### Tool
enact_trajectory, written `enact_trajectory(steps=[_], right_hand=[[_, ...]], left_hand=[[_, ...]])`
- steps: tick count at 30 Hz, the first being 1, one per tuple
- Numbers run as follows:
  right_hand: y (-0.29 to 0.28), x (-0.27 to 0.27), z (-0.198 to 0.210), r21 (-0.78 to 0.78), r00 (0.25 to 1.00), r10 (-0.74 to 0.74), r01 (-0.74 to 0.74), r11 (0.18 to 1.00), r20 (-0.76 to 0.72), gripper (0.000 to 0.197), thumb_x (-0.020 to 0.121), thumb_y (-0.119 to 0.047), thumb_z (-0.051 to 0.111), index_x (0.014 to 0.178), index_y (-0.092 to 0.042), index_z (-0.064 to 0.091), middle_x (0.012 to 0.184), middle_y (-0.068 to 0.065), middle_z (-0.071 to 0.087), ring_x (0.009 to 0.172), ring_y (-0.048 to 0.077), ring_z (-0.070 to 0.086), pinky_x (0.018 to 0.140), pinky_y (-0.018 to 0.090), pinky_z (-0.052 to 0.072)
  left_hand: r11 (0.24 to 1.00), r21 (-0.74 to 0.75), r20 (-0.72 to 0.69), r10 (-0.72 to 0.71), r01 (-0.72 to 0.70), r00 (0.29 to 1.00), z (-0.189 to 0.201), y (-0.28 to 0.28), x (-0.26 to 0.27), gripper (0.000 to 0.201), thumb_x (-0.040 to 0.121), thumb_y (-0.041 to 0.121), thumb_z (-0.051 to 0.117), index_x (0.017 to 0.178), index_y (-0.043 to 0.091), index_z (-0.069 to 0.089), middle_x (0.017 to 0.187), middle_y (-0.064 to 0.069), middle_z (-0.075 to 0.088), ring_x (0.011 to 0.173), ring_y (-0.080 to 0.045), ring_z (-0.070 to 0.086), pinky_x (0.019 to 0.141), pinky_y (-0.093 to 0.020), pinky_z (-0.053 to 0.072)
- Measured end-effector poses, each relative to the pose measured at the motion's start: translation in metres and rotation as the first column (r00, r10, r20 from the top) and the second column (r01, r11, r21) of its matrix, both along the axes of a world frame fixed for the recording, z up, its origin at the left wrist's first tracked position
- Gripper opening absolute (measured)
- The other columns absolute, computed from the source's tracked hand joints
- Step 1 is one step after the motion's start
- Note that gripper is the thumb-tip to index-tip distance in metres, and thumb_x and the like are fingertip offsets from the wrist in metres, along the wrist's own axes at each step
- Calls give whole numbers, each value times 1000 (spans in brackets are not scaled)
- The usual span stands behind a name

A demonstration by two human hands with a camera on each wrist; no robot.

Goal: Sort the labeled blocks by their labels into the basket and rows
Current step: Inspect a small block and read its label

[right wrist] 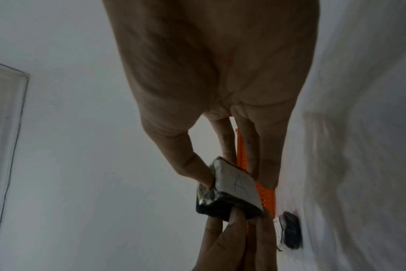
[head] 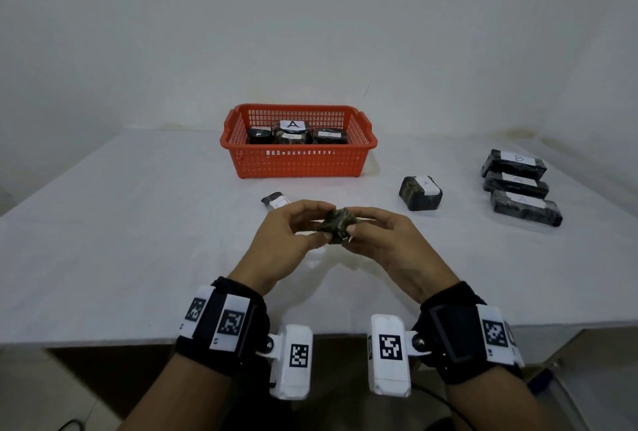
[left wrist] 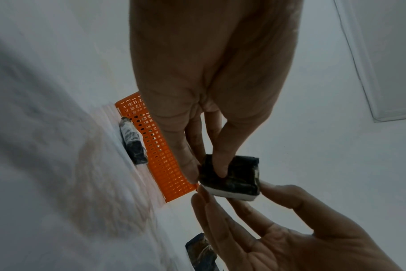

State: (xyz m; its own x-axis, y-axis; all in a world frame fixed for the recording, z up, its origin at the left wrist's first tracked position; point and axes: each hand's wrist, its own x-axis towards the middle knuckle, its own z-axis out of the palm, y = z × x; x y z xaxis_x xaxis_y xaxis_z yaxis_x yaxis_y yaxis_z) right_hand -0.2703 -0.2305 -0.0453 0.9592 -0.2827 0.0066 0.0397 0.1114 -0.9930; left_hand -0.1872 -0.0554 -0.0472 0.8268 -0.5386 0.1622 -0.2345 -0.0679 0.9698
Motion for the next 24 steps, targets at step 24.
enact_trajectory(steps=[24], right_hand=[[-5, 2, -4, -6, 998, -27, 28, 1000, 52, 32, 91, 1, 71, 123, -2, 70, 114, 16, 77, 109, 30, 73, 98, 38, 58]], left_hand=[[995, -95, -153, -30, 15, 988, 1, -1, -3, 26, 93, 14, 73, 119, 10, 76, 108, -5, 80, 105, -20, 76, 97, -32, 59]])
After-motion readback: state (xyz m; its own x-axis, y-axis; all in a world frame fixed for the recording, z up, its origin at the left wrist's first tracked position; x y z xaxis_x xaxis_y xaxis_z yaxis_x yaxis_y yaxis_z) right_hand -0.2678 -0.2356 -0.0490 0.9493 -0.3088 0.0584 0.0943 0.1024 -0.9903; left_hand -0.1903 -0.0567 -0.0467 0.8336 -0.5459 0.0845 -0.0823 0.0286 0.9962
